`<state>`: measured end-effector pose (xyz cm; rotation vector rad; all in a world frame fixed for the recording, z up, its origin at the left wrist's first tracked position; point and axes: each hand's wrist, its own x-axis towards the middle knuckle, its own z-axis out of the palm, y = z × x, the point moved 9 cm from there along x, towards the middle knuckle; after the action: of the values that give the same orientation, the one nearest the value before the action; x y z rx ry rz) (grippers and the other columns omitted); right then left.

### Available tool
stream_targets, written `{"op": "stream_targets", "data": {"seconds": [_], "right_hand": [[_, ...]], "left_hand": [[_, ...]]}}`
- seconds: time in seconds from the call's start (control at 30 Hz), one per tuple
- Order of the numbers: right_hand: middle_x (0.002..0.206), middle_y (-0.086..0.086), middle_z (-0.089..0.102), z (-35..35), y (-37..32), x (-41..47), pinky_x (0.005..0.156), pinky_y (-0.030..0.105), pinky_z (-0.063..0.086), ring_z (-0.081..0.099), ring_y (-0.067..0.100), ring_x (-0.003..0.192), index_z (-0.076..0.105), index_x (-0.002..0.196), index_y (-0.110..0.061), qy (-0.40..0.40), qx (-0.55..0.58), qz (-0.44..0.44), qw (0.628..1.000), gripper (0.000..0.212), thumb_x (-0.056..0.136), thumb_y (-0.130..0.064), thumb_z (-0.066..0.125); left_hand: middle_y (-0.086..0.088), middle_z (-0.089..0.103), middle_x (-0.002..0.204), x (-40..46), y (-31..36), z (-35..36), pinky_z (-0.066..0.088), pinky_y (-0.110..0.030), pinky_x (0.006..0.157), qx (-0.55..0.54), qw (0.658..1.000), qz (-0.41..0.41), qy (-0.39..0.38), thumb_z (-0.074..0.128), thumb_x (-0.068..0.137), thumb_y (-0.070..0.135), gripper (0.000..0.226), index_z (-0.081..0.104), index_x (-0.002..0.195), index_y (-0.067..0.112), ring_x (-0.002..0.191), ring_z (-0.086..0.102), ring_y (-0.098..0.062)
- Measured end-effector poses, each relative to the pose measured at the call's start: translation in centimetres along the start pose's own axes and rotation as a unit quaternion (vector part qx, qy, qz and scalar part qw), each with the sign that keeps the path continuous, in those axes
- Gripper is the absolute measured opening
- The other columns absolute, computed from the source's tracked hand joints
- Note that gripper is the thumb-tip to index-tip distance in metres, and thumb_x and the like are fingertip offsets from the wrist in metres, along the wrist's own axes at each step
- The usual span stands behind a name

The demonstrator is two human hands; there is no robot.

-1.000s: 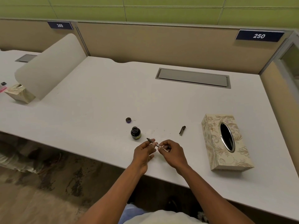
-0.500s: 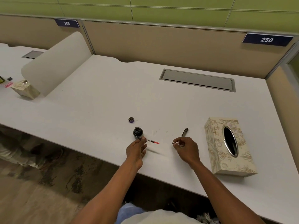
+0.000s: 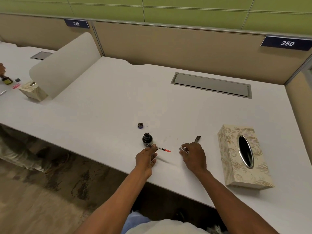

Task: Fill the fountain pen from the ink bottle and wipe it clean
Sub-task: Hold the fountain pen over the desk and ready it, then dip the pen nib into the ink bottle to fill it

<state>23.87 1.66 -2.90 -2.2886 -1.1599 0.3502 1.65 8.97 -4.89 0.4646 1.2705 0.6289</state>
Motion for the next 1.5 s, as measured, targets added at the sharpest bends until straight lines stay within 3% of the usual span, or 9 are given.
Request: {"op": "stream_targets", "data": {"seconds": [0.3,0.4,0.57,0.7,0.83,1.0,1.2,1.33,1.5], "right_hand": [[0.102,-0.001,0.071,-2.3,-0.9,-1.3,0.082,0.033,0.049,0.062,0.024,0.101,0.075,0.104,-0.019,0.076,0.025,-0.038,0.996,0.025,0.081,-0.028,0.081],[0.093,-0.006,0.072,-4.6,-2.8,-2.5,0.076,0.021,0.049,0.066,0.011,0.086,0.075,0.099,-0.021,0.121,0.114,-0.045,0.985,0.020,0.081,-0.028,0.081],[0.080,-0.012,0.074,-2.4,-5.4,-3.4,0.067,0.015,0.054,0.069,0.005,0.068,0.074,0.102,-0.033,-0.055,0.242,-0.001,0.969,0.029,0.077,-0.046,0.081],[0.070,-0.006,0.075,-1.5,-5.7,-3.5,0.065,0.023,0.056,0.071,0.008,0.061,0.078,0.091,-0.022,-0.078,0.261,0.012,0.962,0.005,0.087,-0.024,0.075],[0.069,-0.004,0.075,-2.5,-5.9,-2.9,0.062,0.017,0.054,0.070,0.008,0.060,0.079,0.085,-0.019,-0.064,0.276,0.021,0.959,0.006,0.088,-0.016,0.074],[0.071,-0.003,0.075,-4.0,-6.8,-1.4,0.067,0.025,0.060,0.072,0.010,0.065,0.079,0.085,-0.019,-0.070,0.292,0.008,0.954,0.005,0.087,-0.016,0.075],[0.070,-0.012,0.074,-5.3,-10.2,0.9,0.064,0.016,0.052,0.069,0.003,0.065,0.080,0.083,-0.021,-0.065,0.234,-0.066,0.968,0.003,0.083,-0.021,0.077],[0.074,-0.011,0.076,-5.5,-13.8,2.2,0.067,0.020,0.054,0.069,0.003,0.068,0.081,0.084,-0.022,-0.059,0.177,-0.144,0.972,0.006,0.084,-0.022,0.075],[0.078,-0.009,0.076,-5.3,-17.7,2.6,0.070,0.028,0.056,0.067,0.007,0.068,0.079,0.086,-0.020,-0.043,0.112,-0.233,0.965,0.009,0.085,-0.023,0.071]], "left_hand": [[0.000,0.072,0.096,0.0,0.0,0.2,0.048,-0.031,0.084,0.003,1.000,0.000,-0.002,0.079,0.084,0.019,0.033,0.071,0.115,0.010,0.090,0.065,-0.015],[-0.001,0.073,0.099,-0.2,0.0,0.3,0.049,-0.030,0.081,0.000,1.000,0.001,-0.004,0.079,0.084,0.020,0.031,0.070,0.112,0.012,0.089,0.064,-0.015],[0.002,0.072,0.098,-0.6,-0.2,0.8,0.048,-0.030,0.082,0.014,1.000,0.003,-0.014,0.078,0.085,0.021,0.026,0.071,0.109,0.014,0.094,0.063,-0.015],[0.003,0.075,0.099,-1.0,-0.3,1.6,0.048,-0.031,0.085,0.039,0.998,0.007,-0.041,0.077,0.085,0.023,0.027,0.072,0.110,0.014,0.097,0.065,-0.015],[0.003,0.079,0.096,-1.6,1.1,1.4,0.051,-0.031,0.080,0.119,0.989,0.074,-0.040,0.077,0.085,0.029,0.023,0.074,0.104,0.016,0.093,0.070,-0.018],[0.009,0.076,0.085,-4.8,5.9,-0.4,0.051,-0.018,0.071,0.308,0.888,0.331,0.088,0.081,0.081,0.028,0.016,0.077,0.095,0.020,0.078,0.067,0.001],[0.015,0.067,0.115,-6.8,9.3,2.2,0.040,-0.024,0.093,0.449,0.708,0.540,0.075,0.083,0.077,0.025,0.041,0.073,0.116,0.025,0.112,0.050,-0.010],[0.012,0.071,0.102,-6.0,11.2,2.8,0.038,-0.035,0.086,0.479,0.677,0.547,0.112,0.082,0.076,0.029,0.020,0.079,0.095,0.027,0.113,0.049,-0.020],[0.011,0.073,0.099,-4.6,12.5,2.5,0.036,-0.036,0.087,0.462,0.709,0.519,0.120,0.078,0.079,0.030,0.010,0.079,0.089,0.028,0.113,0.049,-0.019]]}}
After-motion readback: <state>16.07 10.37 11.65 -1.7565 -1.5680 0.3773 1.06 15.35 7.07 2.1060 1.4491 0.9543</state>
